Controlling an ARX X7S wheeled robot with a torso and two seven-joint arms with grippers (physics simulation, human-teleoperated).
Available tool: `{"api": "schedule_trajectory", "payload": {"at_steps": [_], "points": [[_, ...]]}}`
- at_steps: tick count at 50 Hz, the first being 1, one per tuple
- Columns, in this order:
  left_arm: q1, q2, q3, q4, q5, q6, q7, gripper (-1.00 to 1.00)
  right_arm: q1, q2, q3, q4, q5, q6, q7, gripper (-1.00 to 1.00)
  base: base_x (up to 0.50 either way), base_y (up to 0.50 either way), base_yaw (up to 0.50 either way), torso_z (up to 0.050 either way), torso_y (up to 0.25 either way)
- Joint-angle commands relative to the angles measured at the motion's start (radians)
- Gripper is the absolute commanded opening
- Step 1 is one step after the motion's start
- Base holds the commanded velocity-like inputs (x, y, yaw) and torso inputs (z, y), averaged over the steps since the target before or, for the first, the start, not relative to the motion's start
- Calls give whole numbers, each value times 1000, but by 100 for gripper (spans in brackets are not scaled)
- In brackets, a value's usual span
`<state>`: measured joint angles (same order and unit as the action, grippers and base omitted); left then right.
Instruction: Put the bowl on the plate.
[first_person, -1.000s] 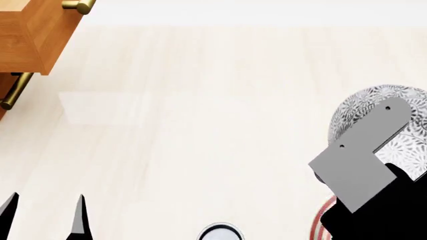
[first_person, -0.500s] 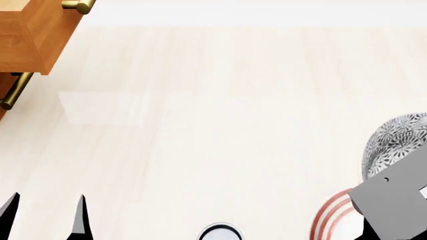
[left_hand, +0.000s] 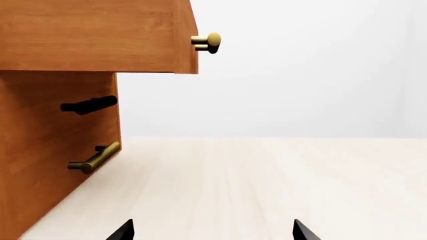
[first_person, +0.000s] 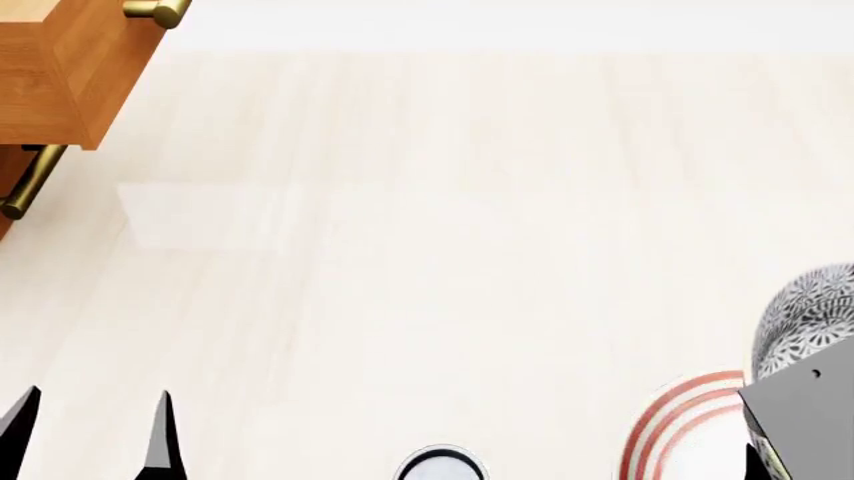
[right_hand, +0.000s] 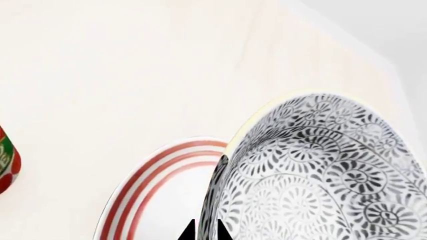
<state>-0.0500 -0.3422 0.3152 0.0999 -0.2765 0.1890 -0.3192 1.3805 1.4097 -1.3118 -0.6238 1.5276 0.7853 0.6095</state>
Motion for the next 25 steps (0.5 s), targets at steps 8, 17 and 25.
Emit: {"api": "schedule_trajectory", "payload": {"at_steps": [8,17,25], "points": [[-5,-1,5,-7,-4,3,0,100,-55,-21,-34,51,-78,-99,-26,-100,0,0,0,0,0],[-4,-4,7,1,-5,-3,-5,100,-92,-36,-52,82,-107,-141,-47,-100,0,0,0,0,1],[-4,-4,11,-1,-2,0,-5,100,-130,-25,-69,99,-137,-194,-67,-100,0,0,0,0,0]]}}
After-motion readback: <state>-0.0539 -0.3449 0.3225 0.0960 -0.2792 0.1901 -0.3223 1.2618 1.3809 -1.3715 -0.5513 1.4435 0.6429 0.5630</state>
